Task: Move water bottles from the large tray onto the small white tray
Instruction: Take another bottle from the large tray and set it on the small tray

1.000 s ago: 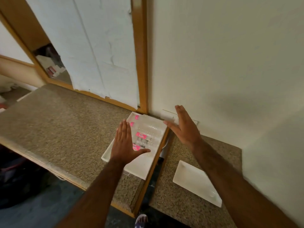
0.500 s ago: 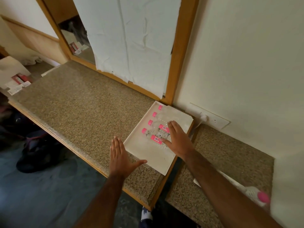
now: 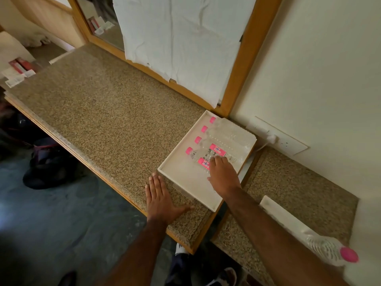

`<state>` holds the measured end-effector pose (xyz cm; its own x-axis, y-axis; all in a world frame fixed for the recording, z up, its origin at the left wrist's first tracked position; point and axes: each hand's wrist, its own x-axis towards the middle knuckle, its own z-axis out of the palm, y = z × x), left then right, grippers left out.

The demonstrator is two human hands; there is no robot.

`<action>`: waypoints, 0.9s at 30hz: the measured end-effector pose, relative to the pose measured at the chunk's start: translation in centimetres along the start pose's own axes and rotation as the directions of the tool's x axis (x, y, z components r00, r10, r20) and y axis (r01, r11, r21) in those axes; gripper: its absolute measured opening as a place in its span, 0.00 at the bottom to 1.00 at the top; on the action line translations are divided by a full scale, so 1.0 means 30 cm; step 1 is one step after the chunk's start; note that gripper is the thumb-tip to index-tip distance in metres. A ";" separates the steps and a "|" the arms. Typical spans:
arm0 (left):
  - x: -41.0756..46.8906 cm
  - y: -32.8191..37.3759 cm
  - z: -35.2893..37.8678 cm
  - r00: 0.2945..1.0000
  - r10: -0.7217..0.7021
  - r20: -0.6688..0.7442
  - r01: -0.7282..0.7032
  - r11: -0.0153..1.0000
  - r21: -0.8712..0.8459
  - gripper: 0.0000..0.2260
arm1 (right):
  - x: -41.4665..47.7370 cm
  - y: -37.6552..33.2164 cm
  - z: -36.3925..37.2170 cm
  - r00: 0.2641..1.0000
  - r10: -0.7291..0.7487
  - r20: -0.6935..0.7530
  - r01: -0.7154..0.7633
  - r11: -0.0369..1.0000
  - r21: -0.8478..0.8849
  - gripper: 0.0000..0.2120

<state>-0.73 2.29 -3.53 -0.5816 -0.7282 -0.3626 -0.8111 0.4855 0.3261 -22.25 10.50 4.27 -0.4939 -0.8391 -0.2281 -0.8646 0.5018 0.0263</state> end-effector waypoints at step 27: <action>-0.009 0.017 -0.077 1.000 -0.010 -0.002 0.010 0.996 -0.089 0.78 | 0.043 -0.044 -0.198 0.977 0.212 0.028 -0.208 0.910 0.360 0.31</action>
<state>-0.84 1.63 -1.25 -0.5732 -0.7339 -0.3644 -0.8082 0.4330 0.3992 -22.29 7.51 9.71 -0.6632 -0.7074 -0.2447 -0.6505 0.7064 -0.2789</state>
